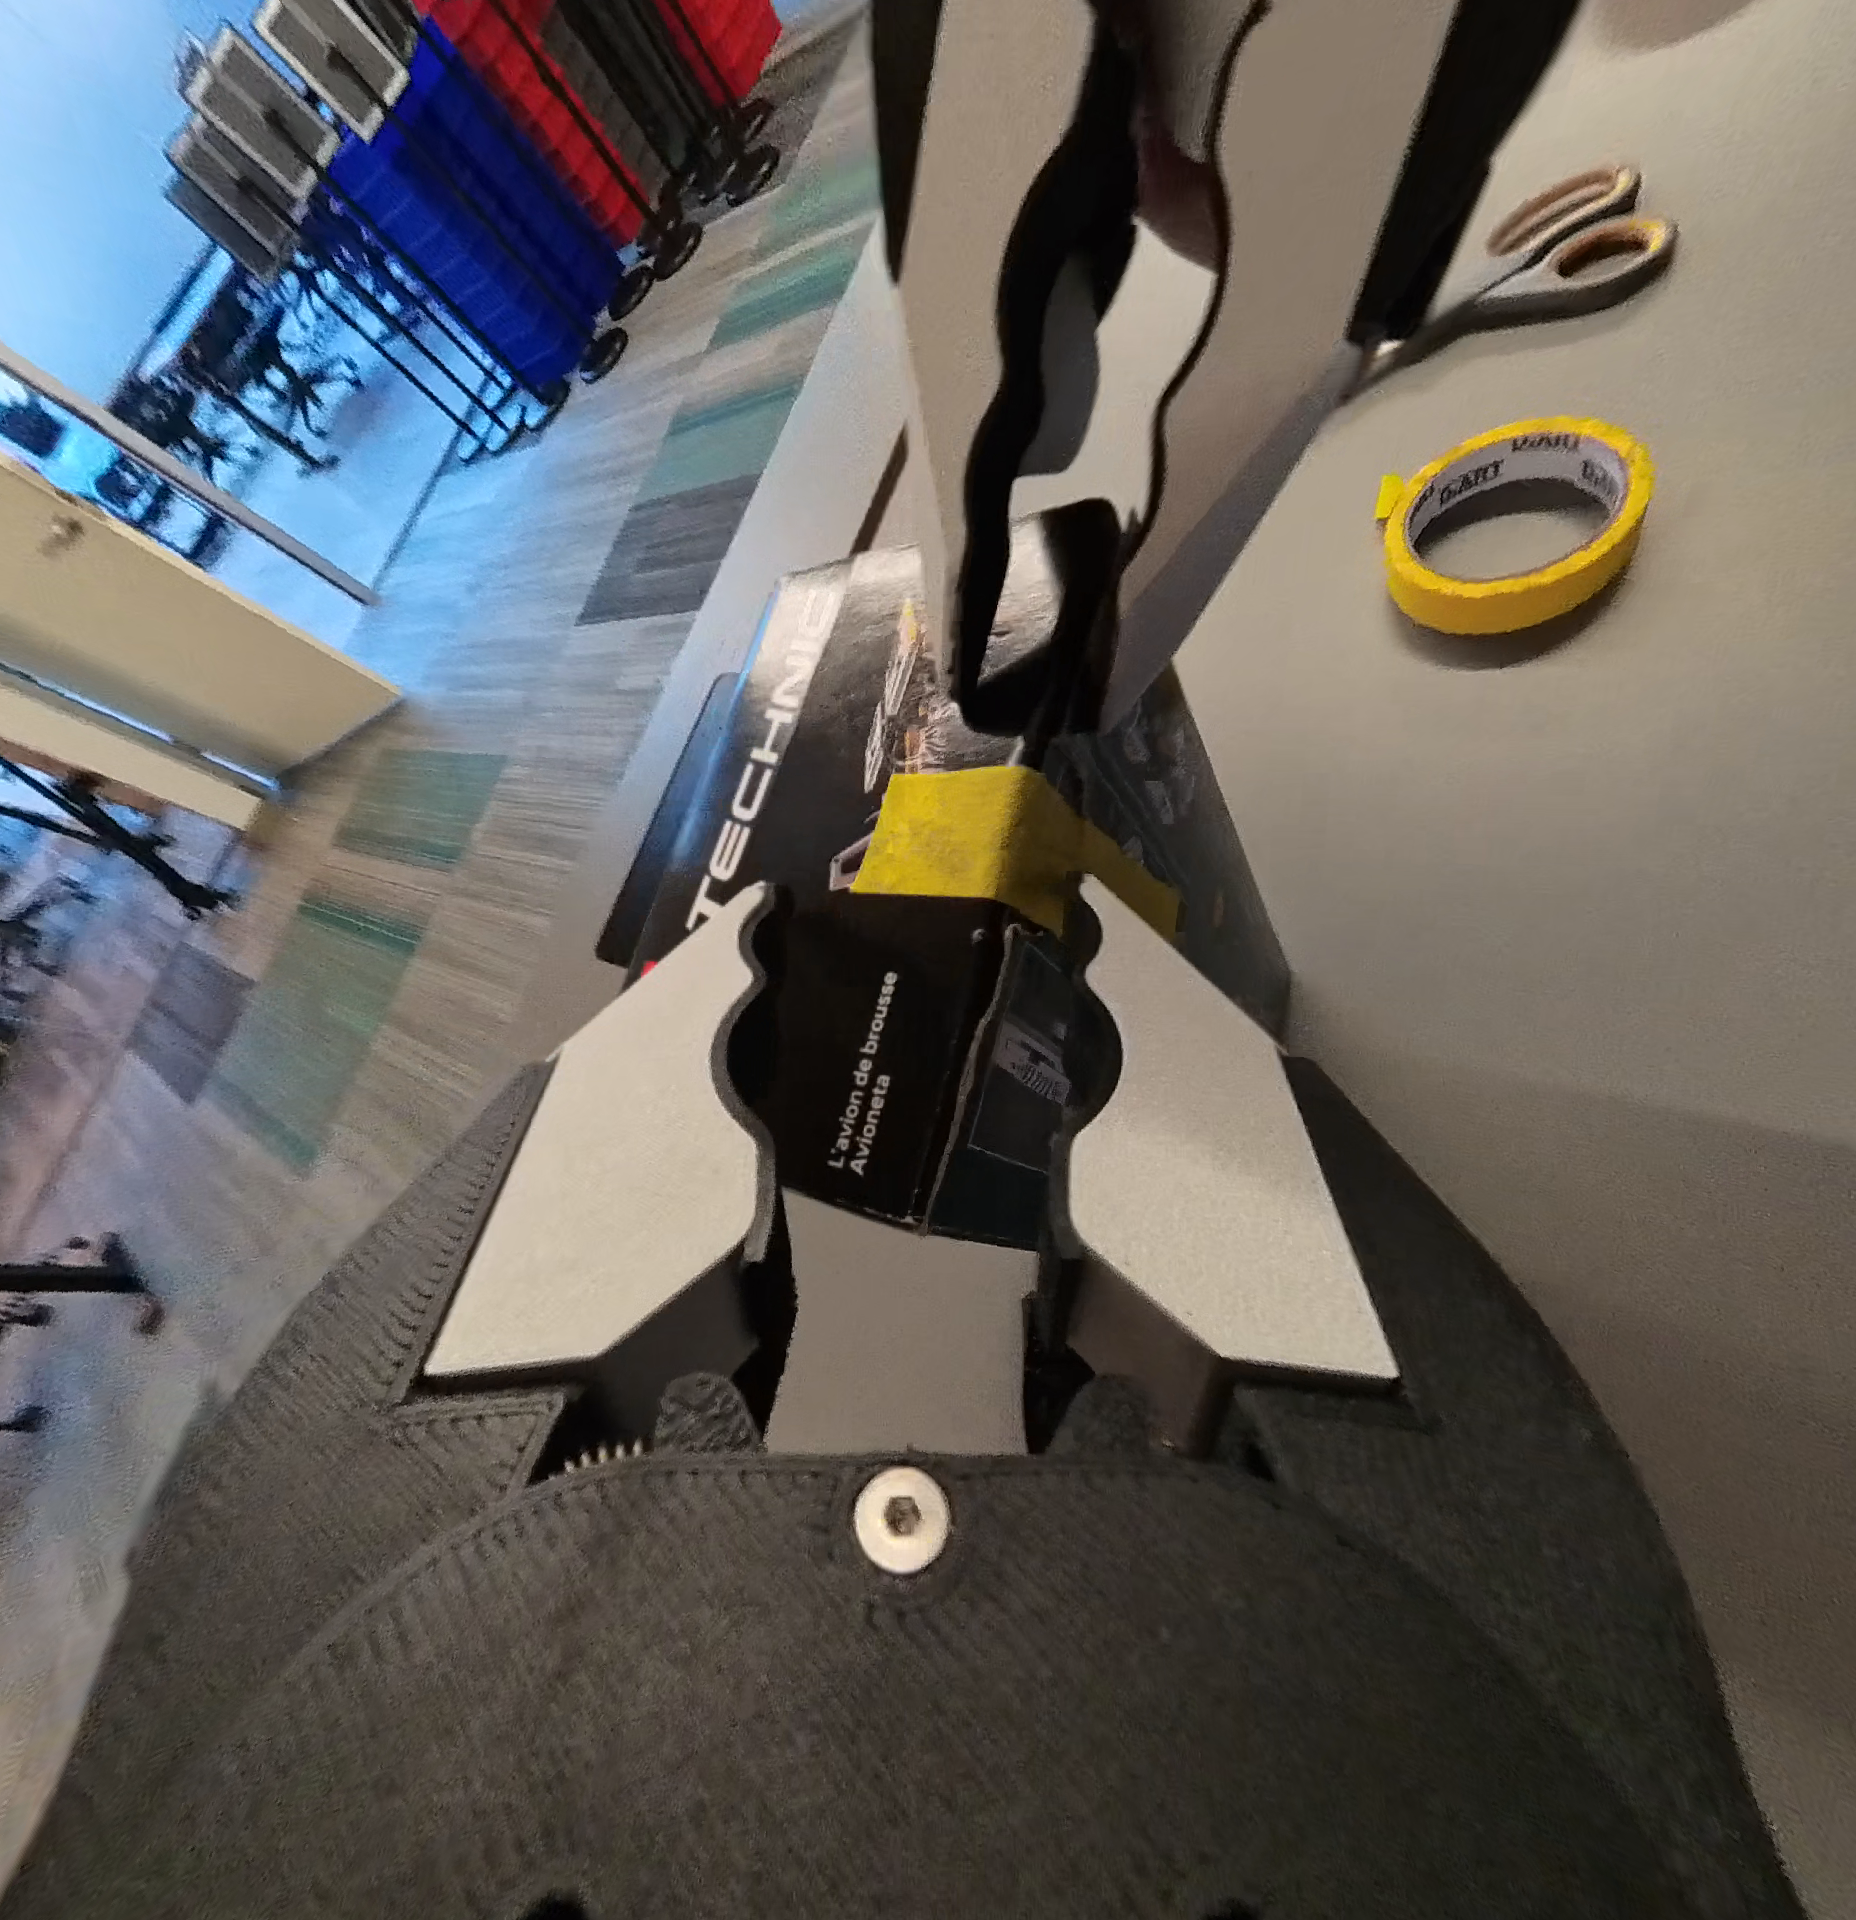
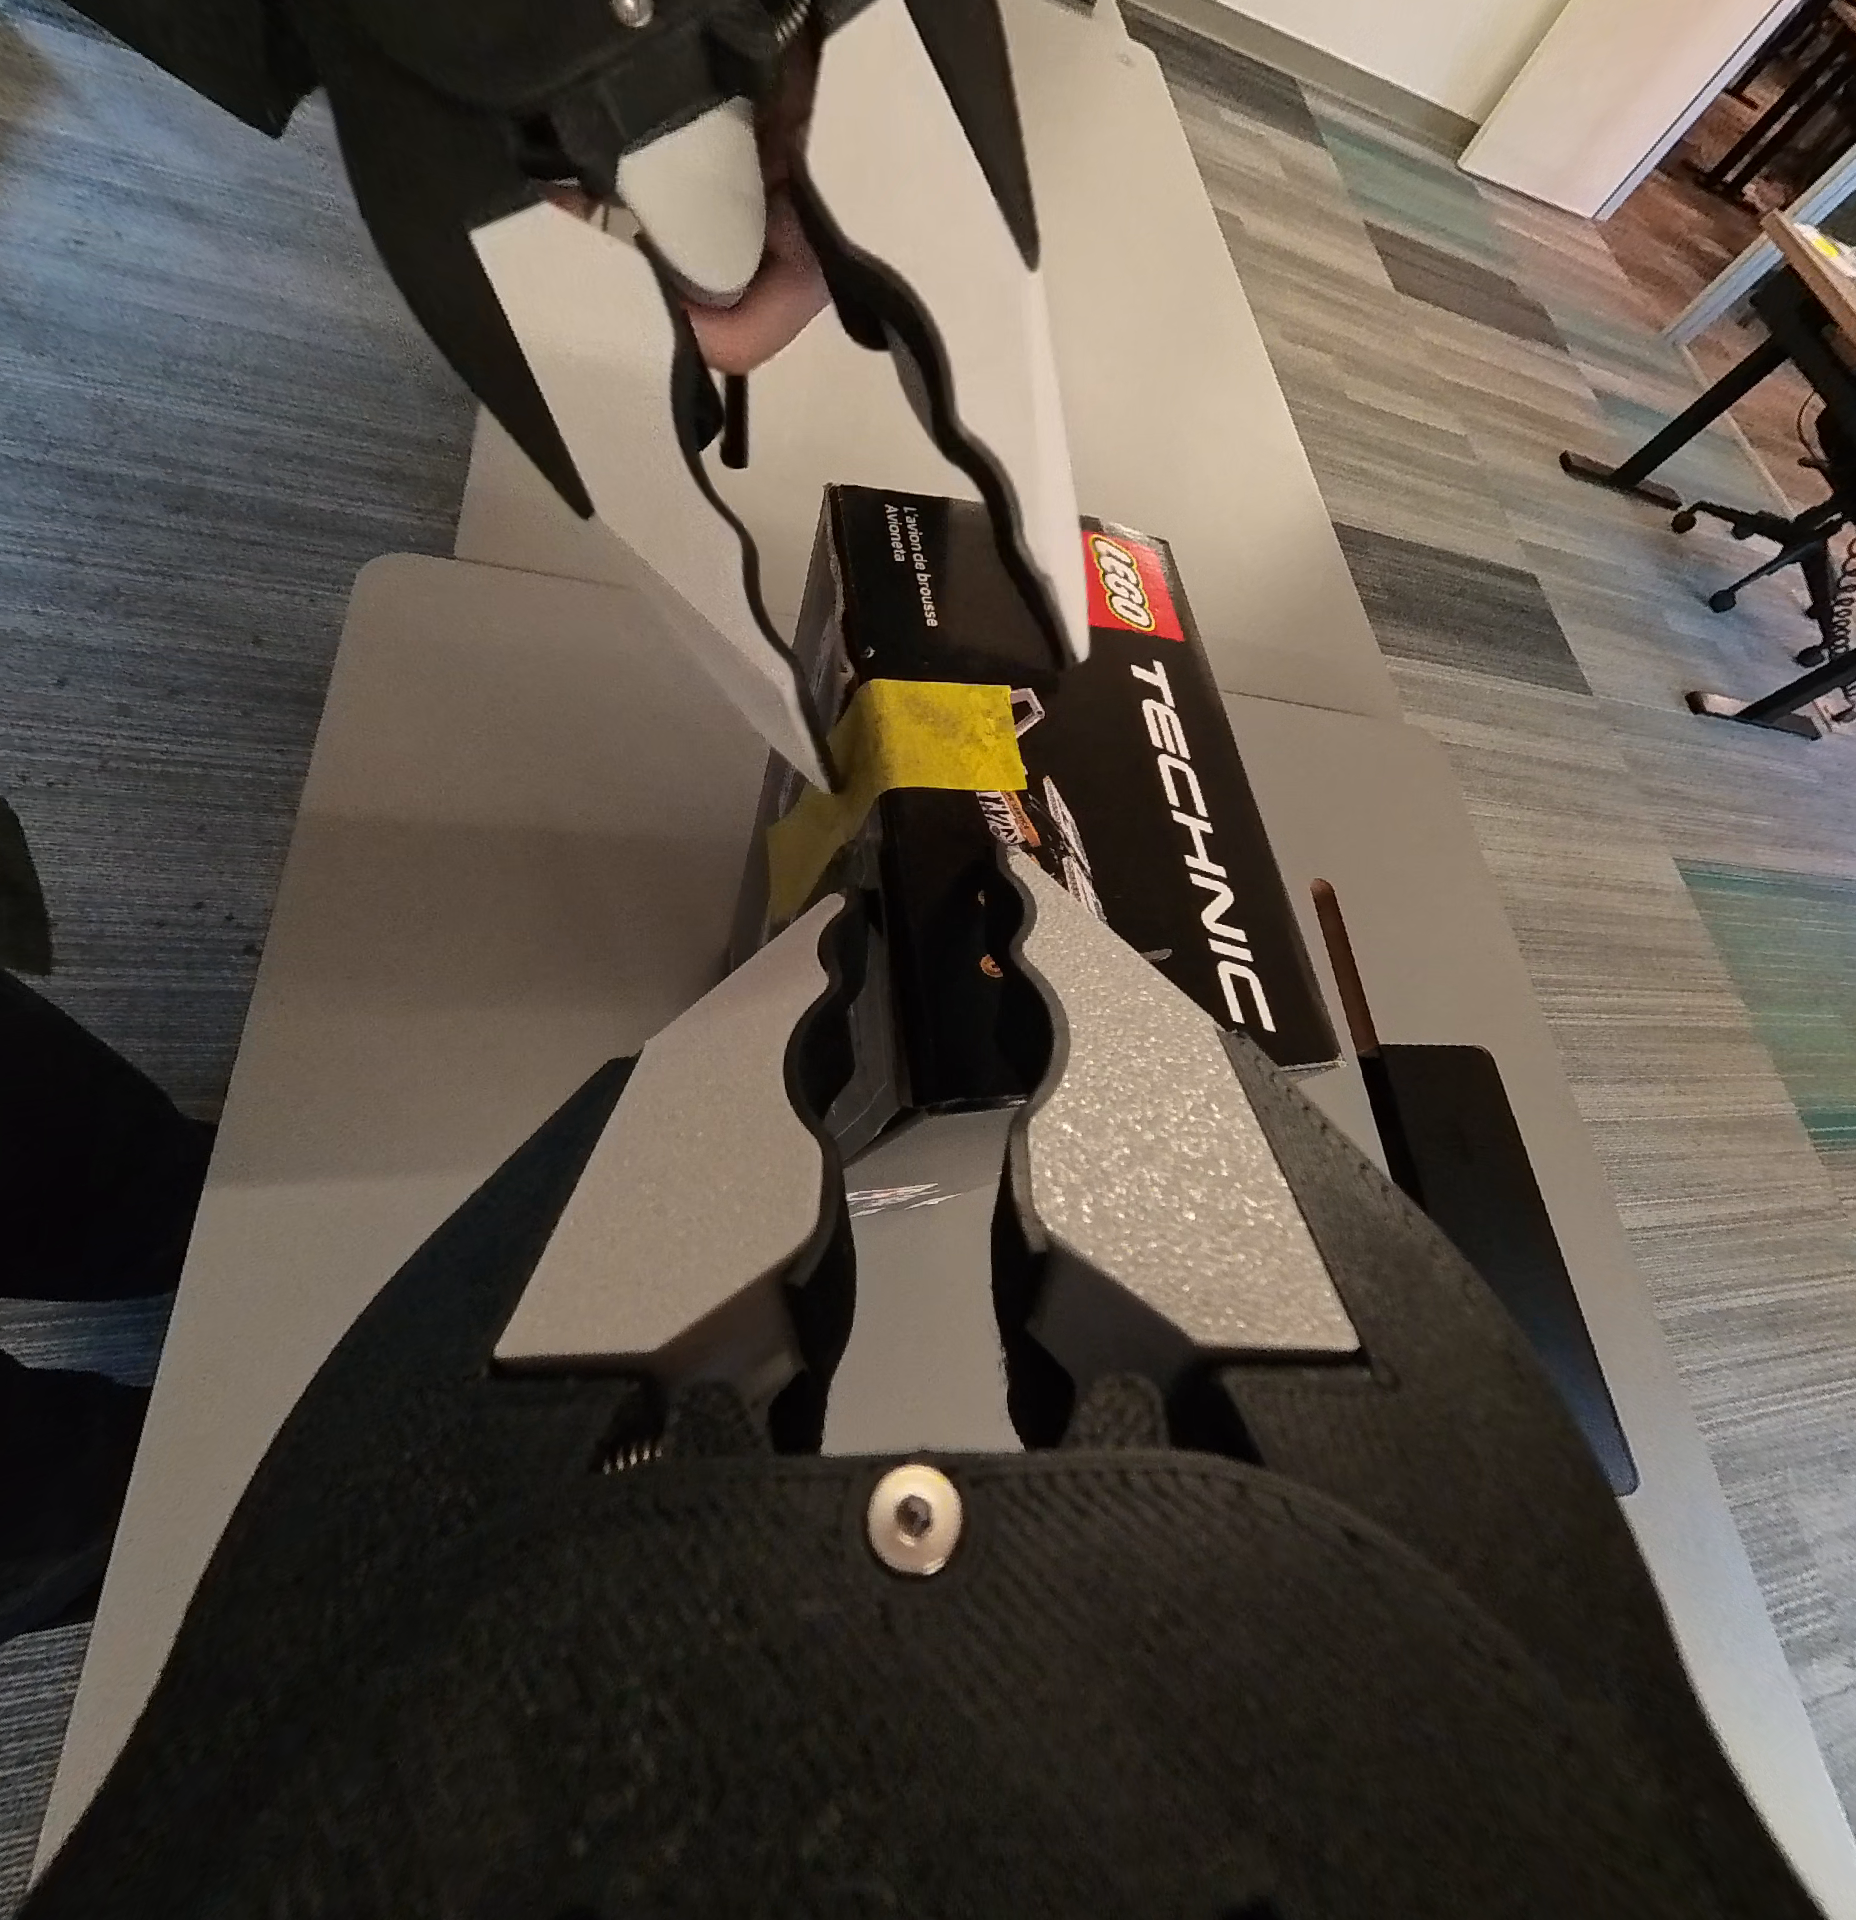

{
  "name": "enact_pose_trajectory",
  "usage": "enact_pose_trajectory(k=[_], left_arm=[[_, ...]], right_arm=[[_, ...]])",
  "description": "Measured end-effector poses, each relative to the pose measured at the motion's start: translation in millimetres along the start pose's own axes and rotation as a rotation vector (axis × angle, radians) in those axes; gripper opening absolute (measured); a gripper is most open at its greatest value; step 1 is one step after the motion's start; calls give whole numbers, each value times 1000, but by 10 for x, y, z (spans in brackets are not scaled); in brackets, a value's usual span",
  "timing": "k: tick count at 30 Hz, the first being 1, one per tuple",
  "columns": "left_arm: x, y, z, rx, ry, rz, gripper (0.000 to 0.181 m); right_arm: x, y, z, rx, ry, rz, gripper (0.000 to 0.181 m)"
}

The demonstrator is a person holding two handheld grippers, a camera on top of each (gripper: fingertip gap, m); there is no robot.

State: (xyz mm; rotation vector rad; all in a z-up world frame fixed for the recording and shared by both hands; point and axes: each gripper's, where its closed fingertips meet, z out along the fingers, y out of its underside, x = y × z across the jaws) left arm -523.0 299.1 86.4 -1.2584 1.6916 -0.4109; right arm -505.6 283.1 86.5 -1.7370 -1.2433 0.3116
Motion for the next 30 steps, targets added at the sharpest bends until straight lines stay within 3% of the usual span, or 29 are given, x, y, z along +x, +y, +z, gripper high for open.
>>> enact_pose_trajectory(k=[11,14,17,21,30], left_arm=[[-51,31,6,26,75,-102,59],[-8,-141,-74,97,137,-150,52],[27,-80,-84,44,146,-64,57],[9,5,-123,46,157,-51,34],[-4,8,-138,195,201,-250,30]], right_arm=[[17,5,8,5,-4,4,23],[16,4,8,5,-6,7,23],[17,4,9,7,-8,9,23],[17,5,9,12,-6,14,23],[21,5,12,34,-4,58,22]])
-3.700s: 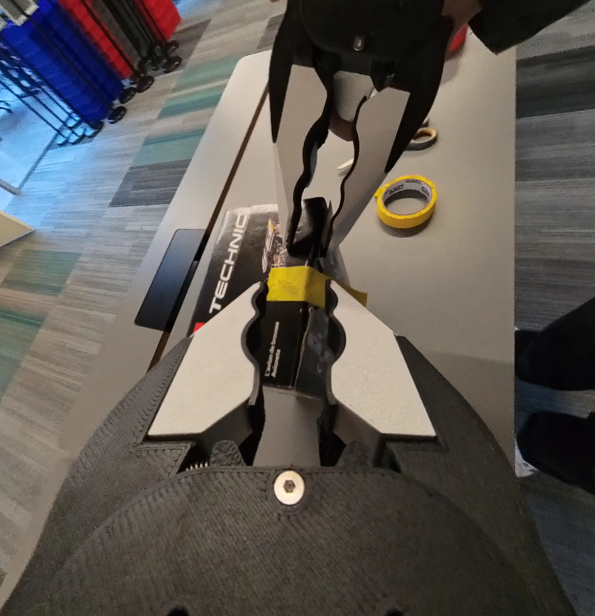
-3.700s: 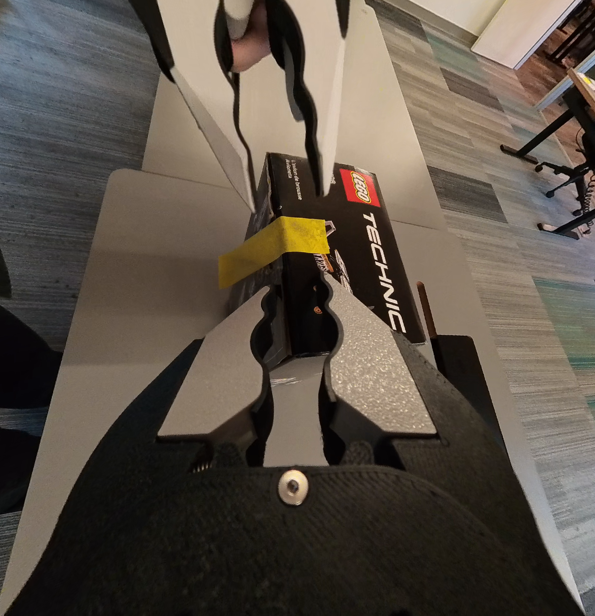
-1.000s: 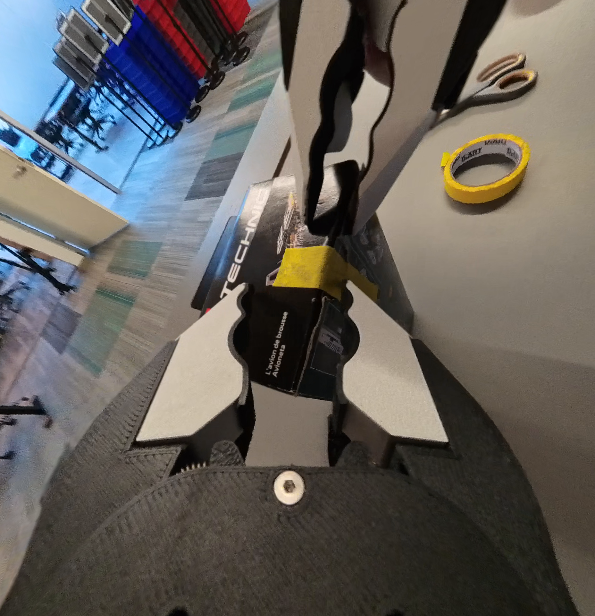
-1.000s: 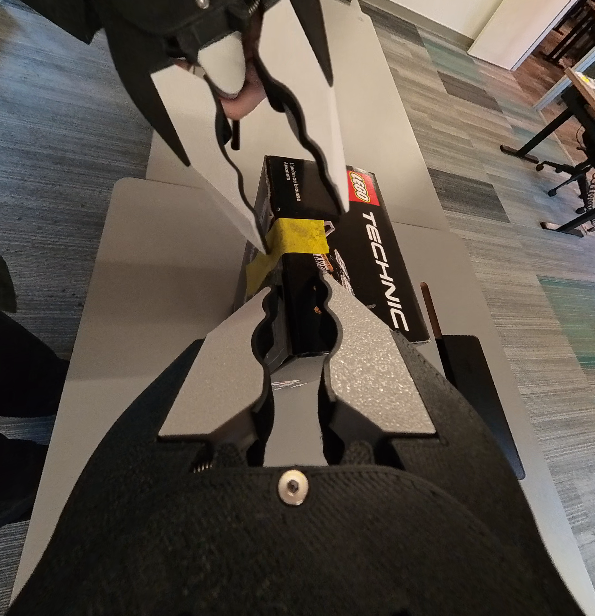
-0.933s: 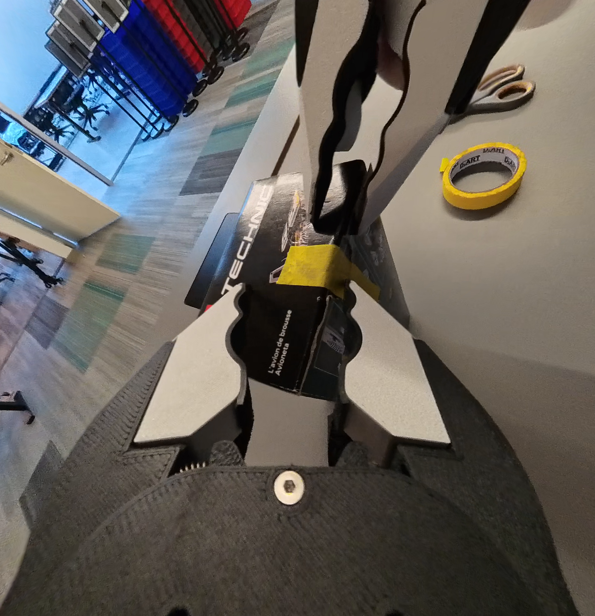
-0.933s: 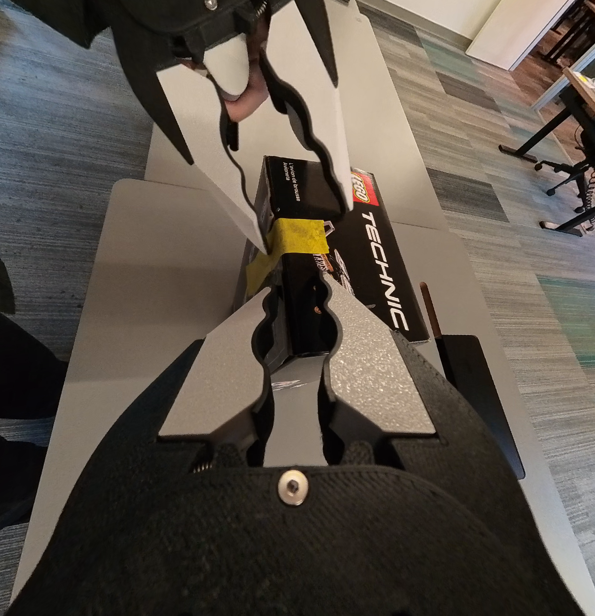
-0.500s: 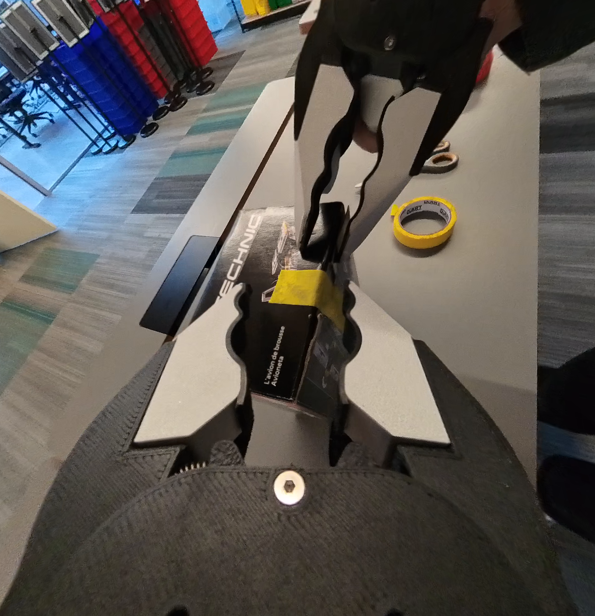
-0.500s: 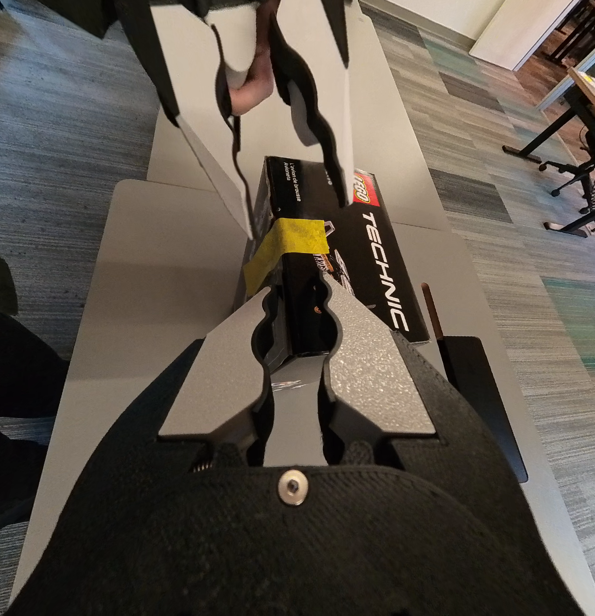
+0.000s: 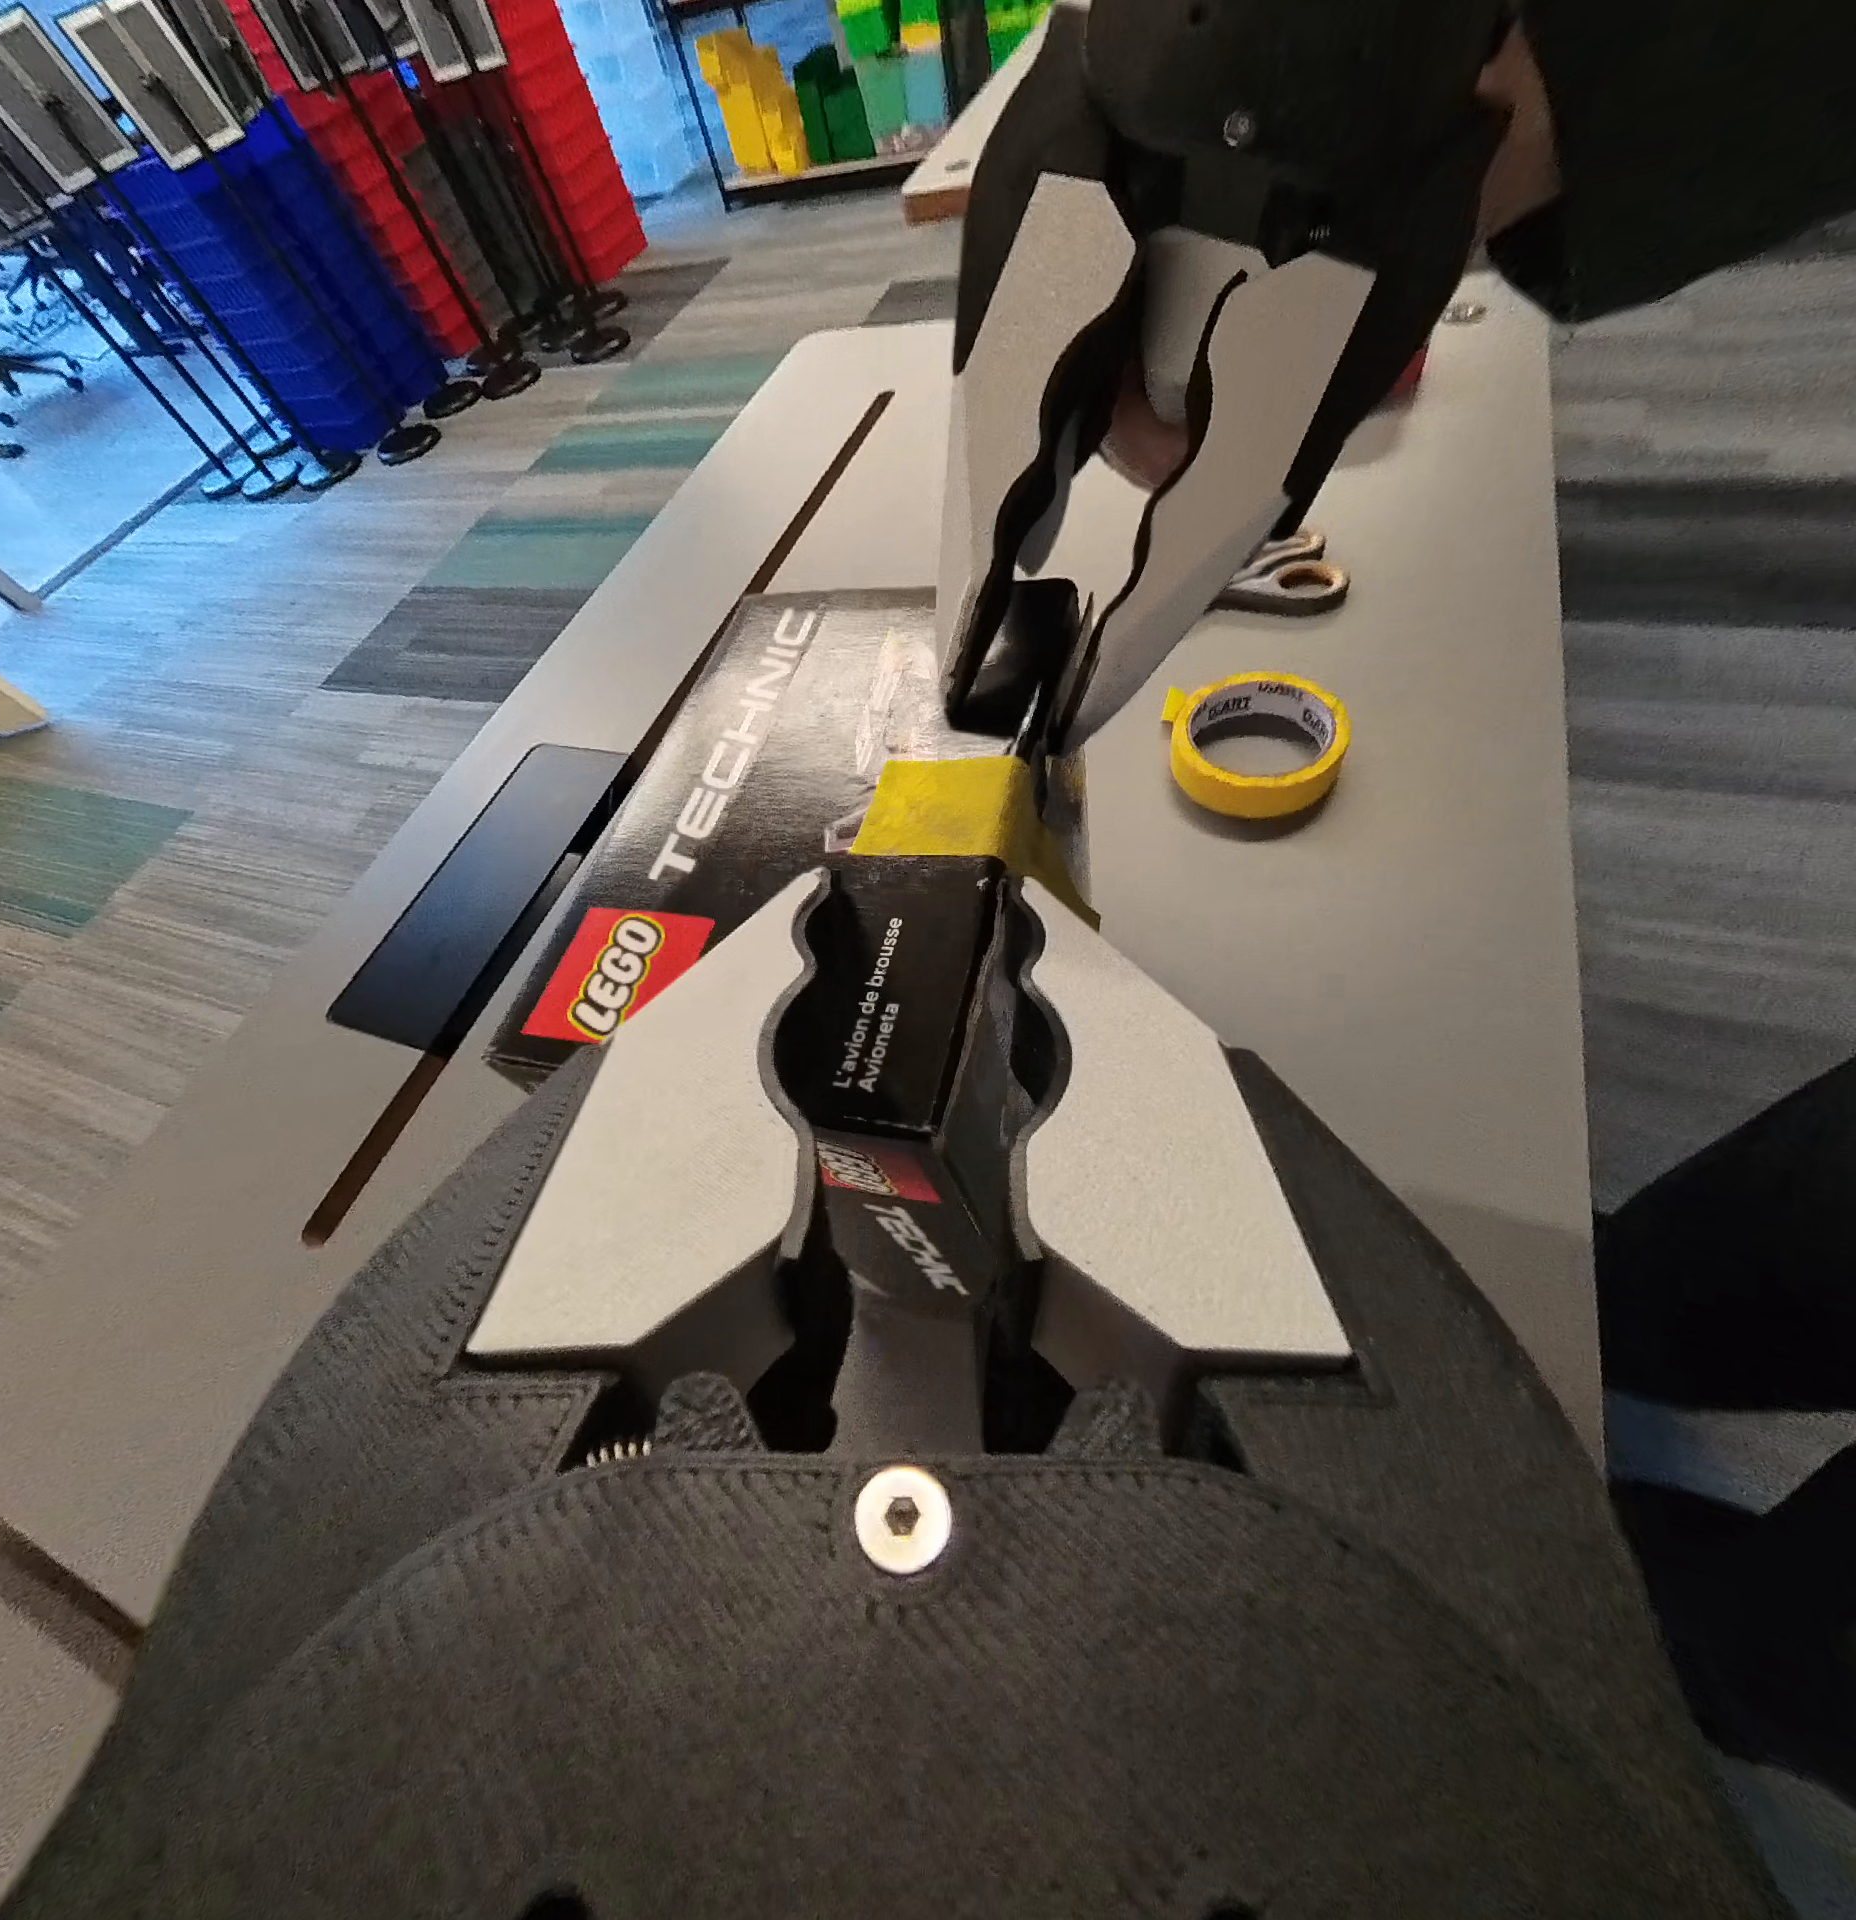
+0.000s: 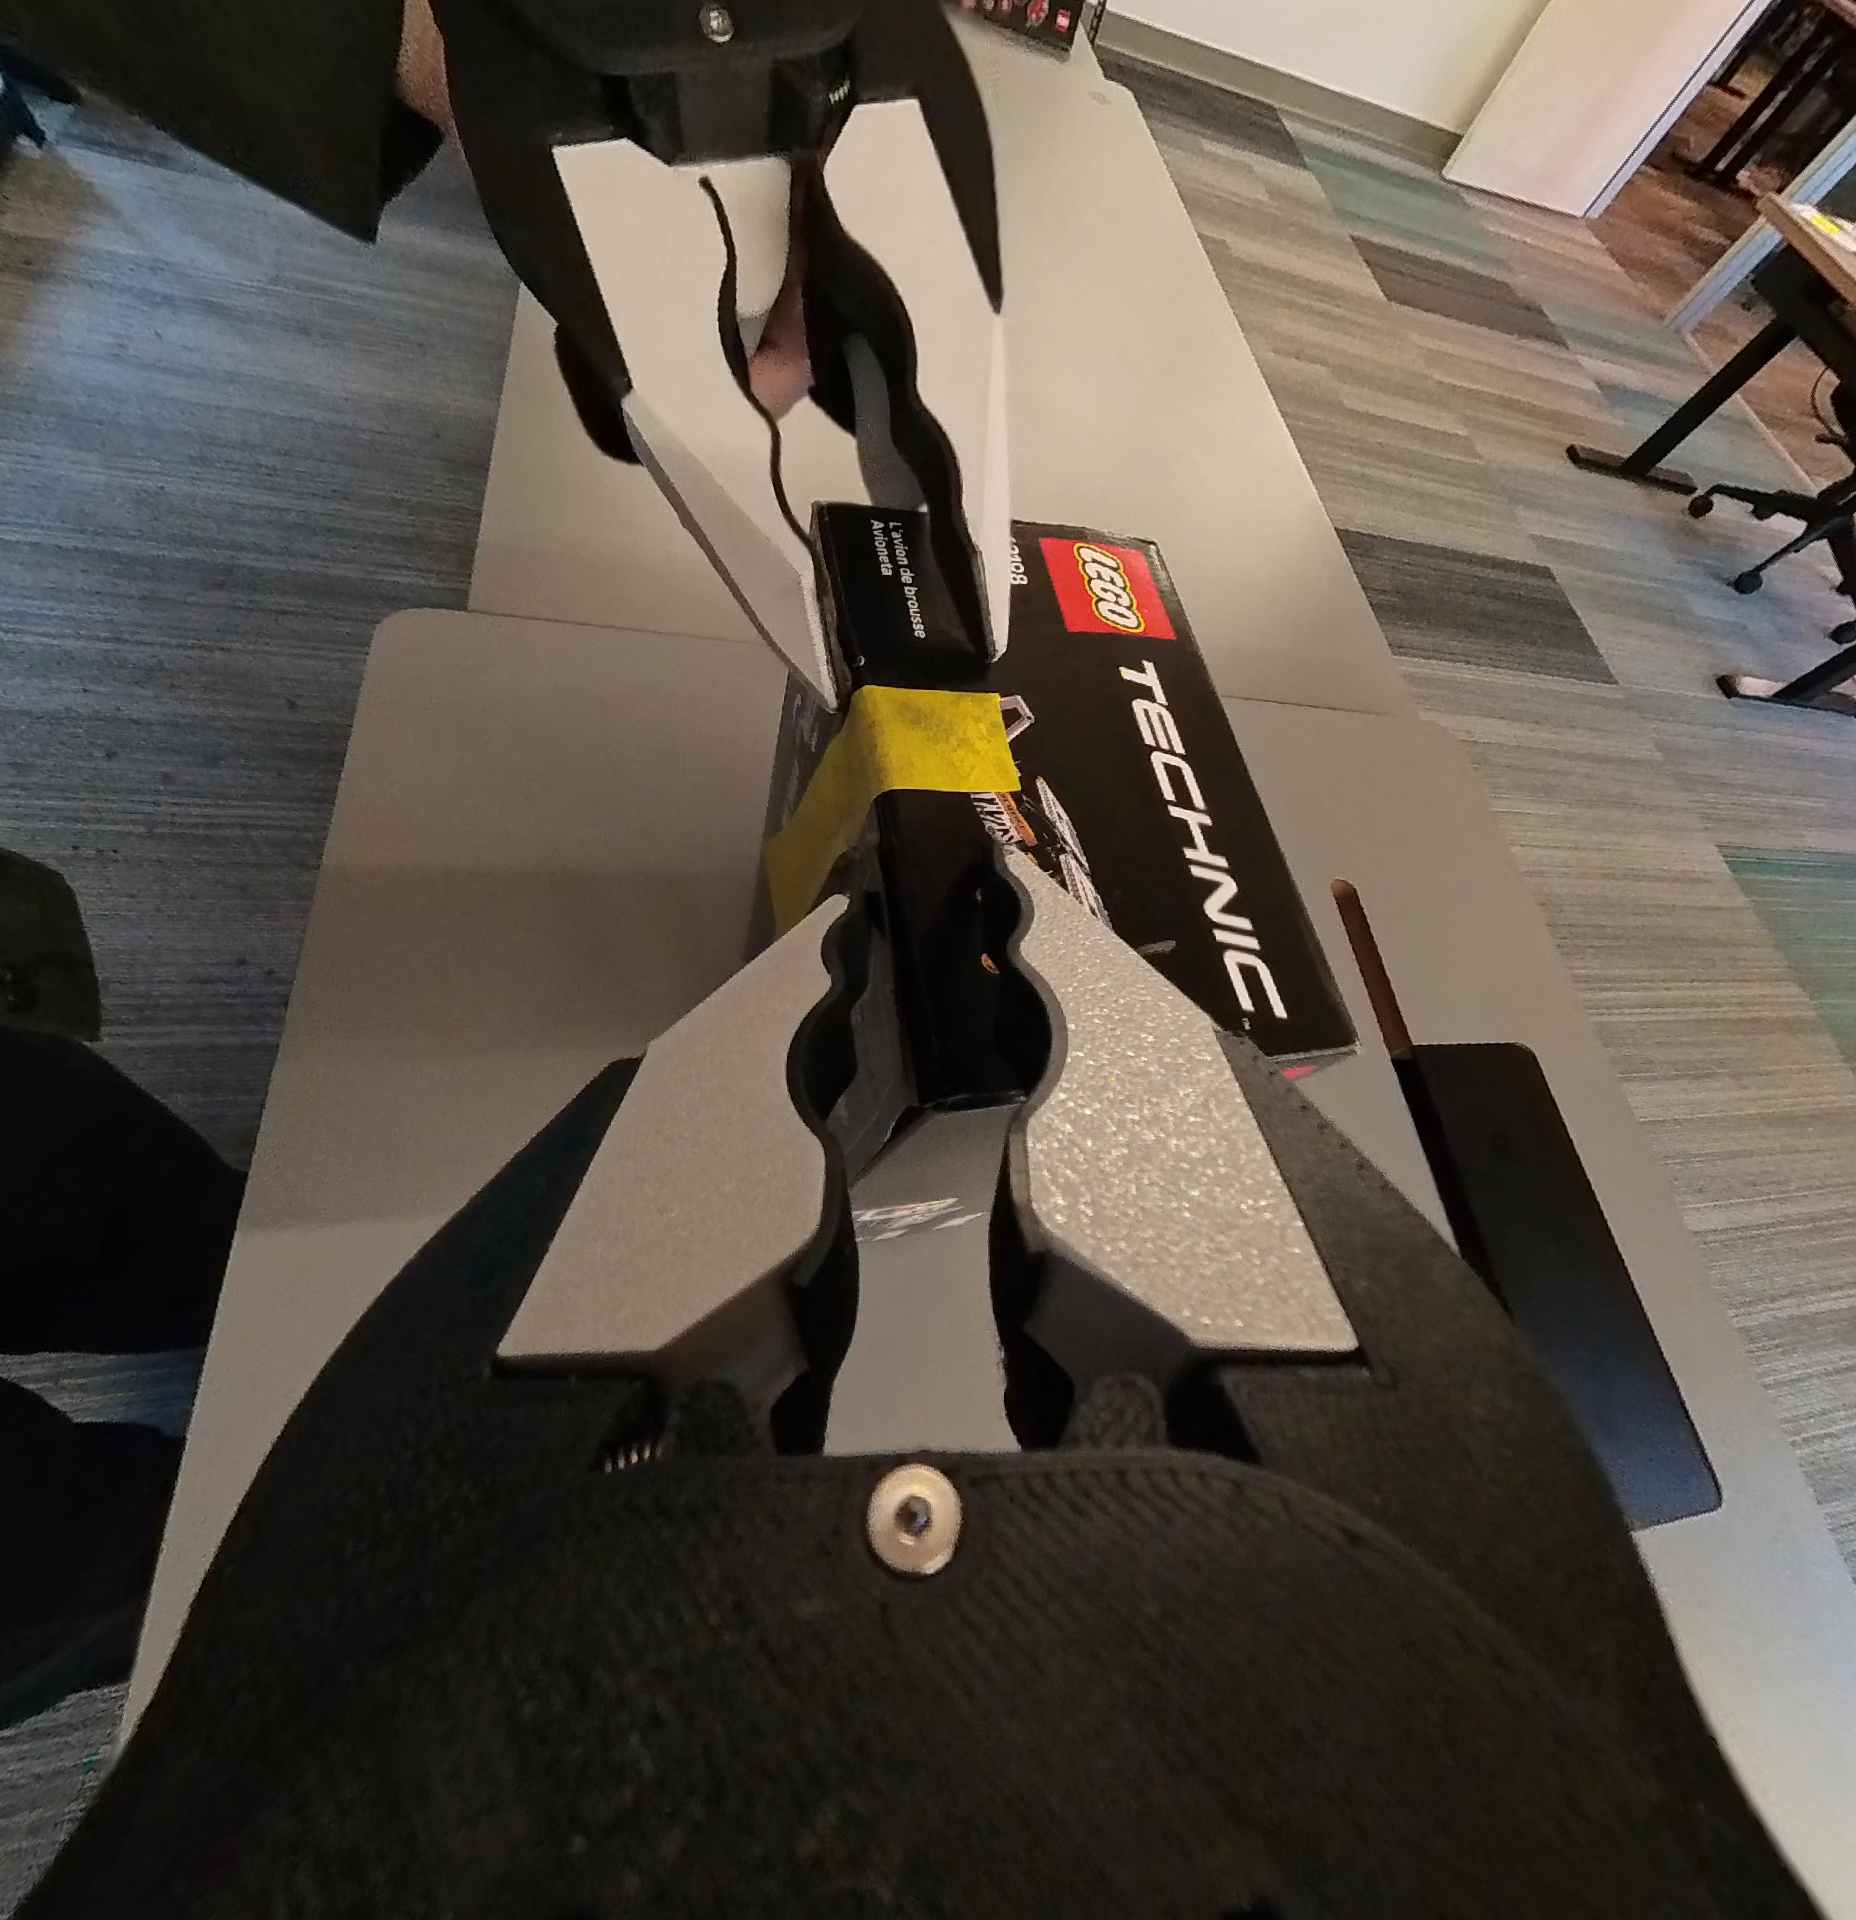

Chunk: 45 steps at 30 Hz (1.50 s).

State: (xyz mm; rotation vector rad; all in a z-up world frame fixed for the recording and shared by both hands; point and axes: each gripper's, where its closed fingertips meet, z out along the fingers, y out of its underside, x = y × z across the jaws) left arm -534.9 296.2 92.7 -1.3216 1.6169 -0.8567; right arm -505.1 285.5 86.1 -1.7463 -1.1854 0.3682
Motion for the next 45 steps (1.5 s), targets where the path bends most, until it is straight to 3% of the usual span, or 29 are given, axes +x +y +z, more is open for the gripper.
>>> enact_pose_trajectory(k=[4,5,6,11,14,18,27,30,33,39,45], left_arm=[[14,-57,-15,-6,13,-44,26],[57,-118,-32,9,57,-99,7],[75,-209,-50,44,88,-163,5],[99,-406,-12,63,203,-348,15],[42,-358,62,14,217,-465,0],[35,-345,112,-57,334,-788,0],[118,-205,152,-341,383,-1129,0],[99,-196,183,-352,454,-1293,0],[93,-191,183,-340,503,-1343,0],[108,-161,190,-383,485,-1262,0],[101,-156,188,-376,482,-1254,0]], right_arm=[[0,0,-5,8,1,9,22],[-1,0,-5,11,1,12,22],[0,-1,-5,13,1,14,22],[2,-3,-6,23,-1,25,22],[2,-4,-6,25,-1,28,22],[4,-7,-7,32,2,30,22],[13,-16,-7,37,4,27,22],[11,-16,-10,39,4,27,22],[9,-15,-12,40,2,23,22],[11,-32,-15,67,21,25,25],[43,-149,-89,115,26,148,23]])
